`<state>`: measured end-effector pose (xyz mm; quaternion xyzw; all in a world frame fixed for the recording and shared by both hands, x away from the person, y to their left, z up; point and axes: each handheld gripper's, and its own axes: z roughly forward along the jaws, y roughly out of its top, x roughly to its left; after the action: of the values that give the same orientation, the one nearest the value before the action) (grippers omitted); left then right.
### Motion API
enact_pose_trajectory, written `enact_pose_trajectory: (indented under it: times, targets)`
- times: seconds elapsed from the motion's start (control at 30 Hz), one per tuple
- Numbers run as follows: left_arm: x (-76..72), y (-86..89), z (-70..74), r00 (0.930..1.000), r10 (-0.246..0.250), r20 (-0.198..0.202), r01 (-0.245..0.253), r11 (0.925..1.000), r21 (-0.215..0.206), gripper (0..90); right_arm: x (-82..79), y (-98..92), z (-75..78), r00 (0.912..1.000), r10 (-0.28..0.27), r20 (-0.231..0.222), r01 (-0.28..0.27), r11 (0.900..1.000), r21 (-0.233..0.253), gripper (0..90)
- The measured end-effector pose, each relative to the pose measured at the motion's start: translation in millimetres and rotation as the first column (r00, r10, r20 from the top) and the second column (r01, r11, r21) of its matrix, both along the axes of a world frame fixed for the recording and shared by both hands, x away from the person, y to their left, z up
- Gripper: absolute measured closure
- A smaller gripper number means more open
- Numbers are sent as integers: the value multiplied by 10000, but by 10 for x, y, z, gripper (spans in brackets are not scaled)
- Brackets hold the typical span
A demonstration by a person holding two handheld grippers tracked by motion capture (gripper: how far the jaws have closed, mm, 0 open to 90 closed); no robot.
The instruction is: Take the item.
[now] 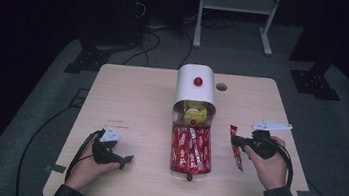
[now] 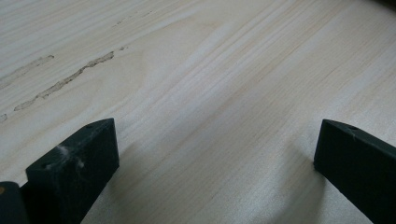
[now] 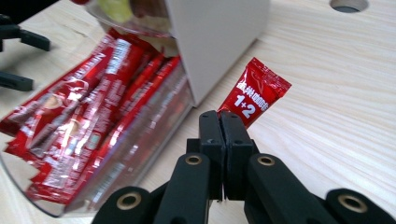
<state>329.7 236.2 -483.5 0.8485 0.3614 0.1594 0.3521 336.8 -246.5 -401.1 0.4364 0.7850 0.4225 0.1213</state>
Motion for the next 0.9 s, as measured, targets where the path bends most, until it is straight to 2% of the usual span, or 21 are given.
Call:
enact_pose_trajectory:
  times: [0.37,0.9]
  targets:
    - [0,0,1,10000,0,-6,0,10000,2,0,138,-197,-222,9984,-506,-262,500,9985,-220,876]
    - [0,0,1,10000,2,-6,-2,10000,1,0,281,-272,-500,9926,-784,-923,751,9964,-384,875]
